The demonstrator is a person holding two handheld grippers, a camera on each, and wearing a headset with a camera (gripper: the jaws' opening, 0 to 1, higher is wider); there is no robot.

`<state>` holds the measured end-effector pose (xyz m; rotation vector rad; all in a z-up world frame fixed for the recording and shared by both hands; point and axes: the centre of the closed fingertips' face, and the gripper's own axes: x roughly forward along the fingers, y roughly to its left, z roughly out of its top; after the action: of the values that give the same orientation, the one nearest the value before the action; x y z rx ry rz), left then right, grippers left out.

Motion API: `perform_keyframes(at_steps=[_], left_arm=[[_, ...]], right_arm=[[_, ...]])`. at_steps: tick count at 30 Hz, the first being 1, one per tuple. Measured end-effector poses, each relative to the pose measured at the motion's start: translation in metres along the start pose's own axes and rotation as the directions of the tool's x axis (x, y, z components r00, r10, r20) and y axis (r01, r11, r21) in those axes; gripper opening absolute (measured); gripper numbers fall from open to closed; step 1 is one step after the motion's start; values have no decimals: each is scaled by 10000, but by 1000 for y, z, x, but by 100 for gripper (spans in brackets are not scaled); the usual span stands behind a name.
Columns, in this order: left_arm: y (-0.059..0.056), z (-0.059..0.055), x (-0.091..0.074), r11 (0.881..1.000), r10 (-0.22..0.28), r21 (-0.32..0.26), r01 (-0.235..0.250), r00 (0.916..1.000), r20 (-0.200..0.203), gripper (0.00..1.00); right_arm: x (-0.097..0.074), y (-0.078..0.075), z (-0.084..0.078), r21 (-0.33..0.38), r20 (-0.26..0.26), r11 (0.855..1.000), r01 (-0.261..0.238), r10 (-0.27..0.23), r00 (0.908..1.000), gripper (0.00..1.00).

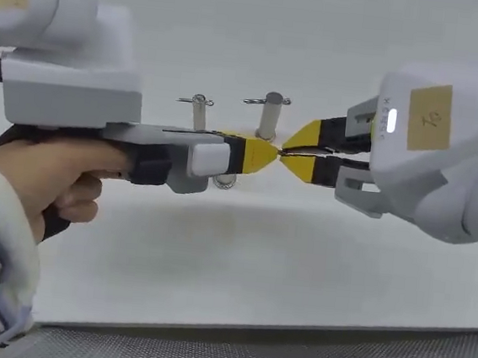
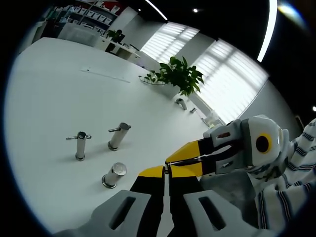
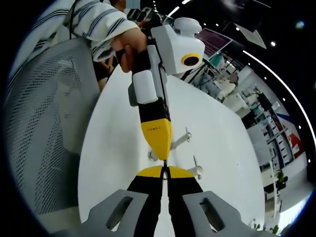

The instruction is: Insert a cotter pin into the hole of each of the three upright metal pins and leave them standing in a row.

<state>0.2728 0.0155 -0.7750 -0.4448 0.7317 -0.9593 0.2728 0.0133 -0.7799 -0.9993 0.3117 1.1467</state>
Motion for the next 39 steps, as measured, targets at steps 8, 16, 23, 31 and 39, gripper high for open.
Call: perform_keyframes(at_steps=[8,16,23,31,39], left_arm=[[0,3,-3,9974,-210,-690,218,9997,123,0],[-6,0,-5,9953,-430,874,427,9991,11,0],[-17,-6,-8,9412,-931,3233,984,9951,-319,0],[-38,-13,-12,8057,-1885,5588,1964,9794,-725,0],[-48,-17,-8,7688,-2197,5939,2370,9701,-1027,0]], right_arm=[[-1,-3,2,-124,171,9999,104,-102,9998,8],[-3,-1,0,201,279,9996,-177,171,9995,11],[-8,5,-8,1597,499,9807,-1132,1065,9931,12],[-15,19,-4,2765,1212,9327,-2316,2052,9712,14],[-16,32,-5,2797,1304,9159,-2880,2610,9565,12]])
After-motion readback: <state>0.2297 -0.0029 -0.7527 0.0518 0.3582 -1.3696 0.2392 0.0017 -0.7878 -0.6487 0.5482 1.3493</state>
